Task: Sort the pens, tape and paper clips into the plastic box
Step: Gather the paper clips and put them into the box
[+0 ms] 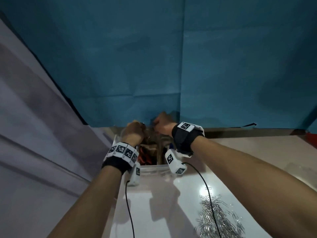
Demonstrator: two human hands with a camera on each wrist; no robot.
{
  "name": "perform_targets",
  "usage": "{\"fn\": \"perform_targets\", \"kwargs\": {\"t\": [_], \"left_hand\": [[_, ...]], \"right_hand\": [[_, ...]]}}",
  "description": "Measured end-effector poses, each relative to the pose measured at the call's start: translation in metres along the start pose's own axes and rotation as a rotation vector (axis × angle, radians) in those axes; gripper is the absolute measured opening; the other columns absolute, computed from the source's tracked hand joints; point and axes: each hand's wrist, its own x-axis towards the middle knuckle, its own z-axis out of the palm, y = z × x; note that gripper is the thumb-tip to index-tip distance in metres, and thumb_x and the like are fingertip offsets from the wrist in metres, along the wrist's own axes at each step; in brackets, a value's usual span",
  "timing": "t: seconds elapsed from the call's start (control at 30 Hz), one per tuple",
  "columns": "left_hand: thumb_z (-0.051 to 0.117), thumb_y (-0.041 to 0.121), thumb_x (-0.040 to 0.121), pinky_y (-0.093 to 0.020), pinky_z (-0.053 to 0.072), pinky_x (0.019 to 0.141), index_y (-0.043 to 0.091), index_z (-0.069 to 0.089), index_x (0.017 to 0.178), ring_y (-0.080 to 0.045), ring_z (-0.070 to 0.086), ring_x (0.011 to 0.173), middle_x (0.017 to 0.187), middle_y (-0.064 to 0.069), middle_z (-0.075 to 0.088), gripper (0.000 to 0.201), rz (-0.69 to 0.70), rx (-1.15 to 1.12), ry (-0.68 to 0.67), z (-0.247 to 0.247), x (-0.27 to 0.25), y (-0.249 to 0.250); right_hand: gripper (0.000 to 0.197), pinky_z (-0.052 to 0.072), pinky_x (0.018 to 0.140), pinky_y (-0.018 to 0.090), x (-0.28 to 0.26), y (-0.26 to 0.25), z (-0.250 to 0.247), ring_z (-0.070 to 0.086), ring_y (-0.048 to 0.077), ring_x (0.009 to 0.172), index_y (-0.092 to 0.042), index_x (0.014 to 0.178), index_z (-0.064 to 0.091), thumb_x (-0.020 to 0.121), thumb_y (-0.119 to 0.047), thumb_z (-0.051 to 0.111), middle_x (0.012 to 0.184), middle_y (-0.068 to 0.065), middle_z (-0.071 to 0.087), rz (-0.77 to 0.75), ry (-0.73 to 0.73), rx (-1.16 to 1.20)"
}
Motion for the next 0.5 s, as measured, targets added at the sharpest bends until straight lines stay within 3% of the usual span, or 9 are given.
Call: {"fn": "perform_targets", "kwargs": {"t": [0.07, 0.17, 0.27, 0.37, 0.43, 0.5], "left_hand": [[0.06, 0.015, 0.089, -0.037, 0.055, 0.091, 0.015, 0.078, 0.105, -0.031, 0.069, 0.105, 0.11, -0.015, 0.074, 0.024, 0.001, 0.007, -0.023, -0.001, -0.004, 0.0], [0.069, 0.01, 0.08, -0.033, 0.058, 0.081, 0.014, 0.08, 0.095, -0.028, 0.073, 0.093, 0.098, -0.012, 0.077, 0.019, 0.02, 0.01, -0.06, -0.009, -0.015, 0.004], [0.067, 0.003, 0.079, -0.032, 0.058, 0.084, 0.016, 0.08, 0.097, -0.023, 0.073, 0.091, 0.098, -0.005, 0.077, 0.026, 0.084, -0.025, -0.085, -0.011, -0.036, 0.018], [0.061, 0.002, 0.084, -0.032, 0.059, 0.076, 0.014, 0.079, 0.089, -0.018, 0.072, 0.079, 0.081, -0.002, 0.076, 0.023, 0.244, -0.109, -0.08, -0.004, -0.07, 0.046], [0.061, 0.01, 0.089, -0.034, 0.059, 0.075, 0.016, 0.078, 0.092, -0.018, 0.071, 0.078, 0.084, -0.002, 0.075, 0.019, 0.365, -0.128, -0.102, 0.013, -0.094, 0.064], [0.061, 0.012, 0.092, -0.034, 0.059, 0.072, 0.018, 0.078, 0.097, -0.017, 0.069, 0.077, 0.088, -0.001, 0.074, 0.019, 0.431, -0.145, -0.148, 0.039, -0.114, 0.078]], "right_hand": [[0.021, 0.058, 0.087, 0.038, 0.002, 0.008, 0.002, 0.071, 0.029, 0.096, -0.005, 0.098, 0.076, 0.082, -0.003, 0.064, 0.101, 0.014, 0.075, 0.0, -0.049, -0.043], [0.017, 0.061, 0.079, 0.048, -0.007, 0.022, -0.01, 0.073, 0.033, 0.081, 0.006, 0.093, 0.074, 0.079, 0.011, 0.064, 0.092, 0.025, 0.074, 0.016, -0.087, 0.114], [0.013, 0.063, 0.067, 0.04, -0.032, 0.035, -0.035, 0.07, 0.031, 0.067, 0.011, 0.095, 0.068, 0.082, 0.012, 0.068, 0.087, 0.029, 0.071, 0.038, -0.117, 0.266], [0.015, 0.059, 0.055, 0.029, -0.066, 0.052, -0.063, 0.068, 0.029, 0.063, 0.015, 0.094, 0.066, 0.091, 0.0, 0.065, 0.08, 0.029, 0.07, 0.029, -0.248, 0.261], [0.019, 0.059, 0.055, 0.03, -0.09, 0.073, -0.078, 0.067, 0.029, 0.061, 0.014, 0.089, 0.066, 0.095, -0.002, 0.058, 0.074, 0.025, 0.07, 0.063, -0.339, 0.227], [0.02, 0.06, 0.063, 0.037, -0.11, 0.099, -0.085, 0.068, 0.031, 0.065, 0.013, 0.09, 0.068, 0.097, -0.001, 0.055, 0.076, 0.025, 0.07, 0.086, -0.414, 0.171]]}}
